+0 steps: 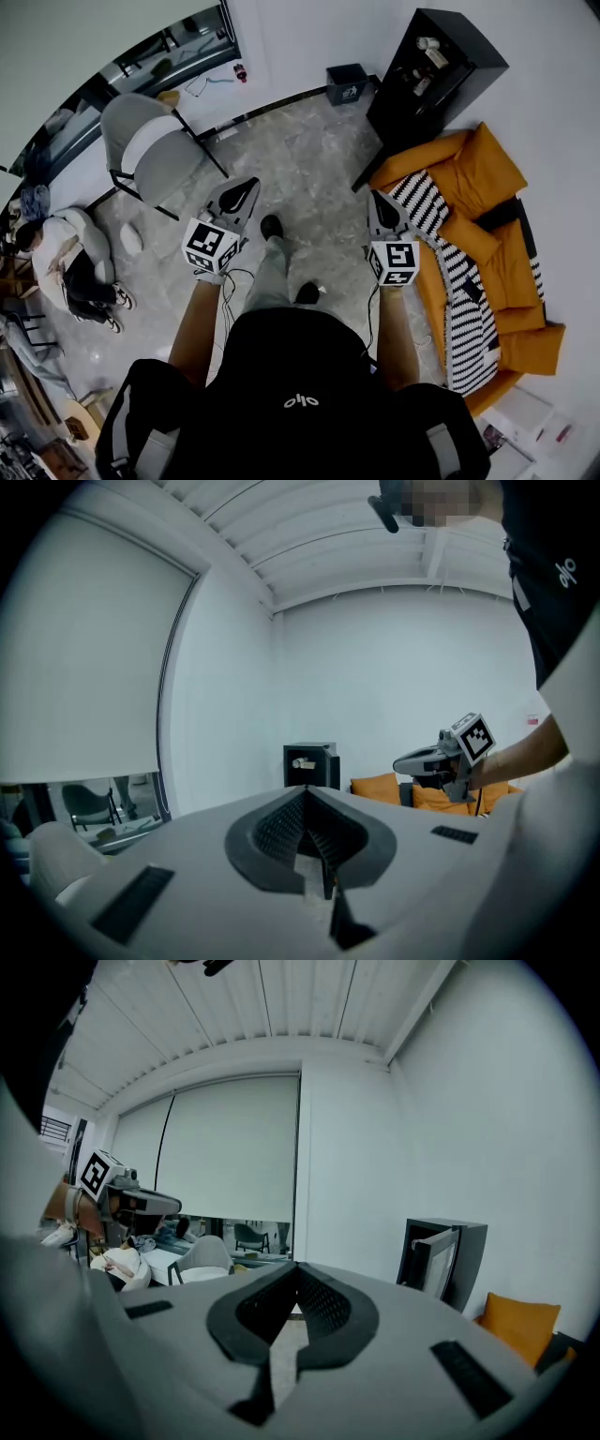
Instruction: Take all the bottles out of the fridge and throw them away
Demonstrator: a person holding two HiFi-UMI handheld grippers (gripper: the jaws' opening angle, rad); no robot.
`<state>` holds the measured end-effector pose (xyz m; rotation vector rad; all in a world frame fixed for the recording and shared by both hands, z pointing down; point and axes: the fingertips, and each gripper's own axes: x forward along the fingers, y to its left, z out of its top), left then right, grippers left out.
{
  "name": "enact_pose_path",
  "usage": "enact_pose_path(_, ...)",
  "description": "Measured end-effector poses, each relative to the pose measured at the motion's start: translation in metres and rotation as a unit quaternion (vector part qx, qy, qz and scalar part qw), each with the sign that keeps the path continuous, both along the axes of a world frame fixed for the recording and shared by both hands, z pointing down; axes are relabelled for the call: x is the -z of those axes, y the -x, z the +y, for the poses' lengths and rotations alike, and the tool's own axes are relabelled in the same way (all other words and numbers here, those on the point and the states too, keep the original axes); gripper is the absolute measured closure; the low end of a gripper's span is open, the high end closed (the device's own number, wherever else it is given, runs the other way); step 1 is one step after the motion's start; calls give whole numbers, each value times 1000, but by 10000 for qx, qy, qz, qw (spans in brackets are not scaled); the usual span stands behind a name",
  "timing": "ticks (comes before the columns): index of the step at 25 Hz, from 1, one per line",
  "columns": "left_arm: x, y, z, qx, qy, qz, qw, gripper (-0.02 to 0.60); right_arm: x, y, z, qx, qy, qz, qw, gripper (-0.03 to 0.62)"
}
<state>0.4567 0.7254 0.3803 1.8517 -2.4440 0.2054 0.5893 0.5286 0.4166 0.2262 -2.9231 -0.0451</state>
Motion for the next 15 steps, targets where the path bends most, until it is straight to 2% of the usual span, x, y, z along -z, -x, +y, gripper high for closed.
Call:
enact_pose_path(6,-8,81,-46,-81,-42,106,9999,577,-5,76,-40,-95,-49,151,9998,586)
enact_pose_path(15,4,234,-120,-539,-119,220,9982,577,13,215,-95,-503,-121,261,9983,586)
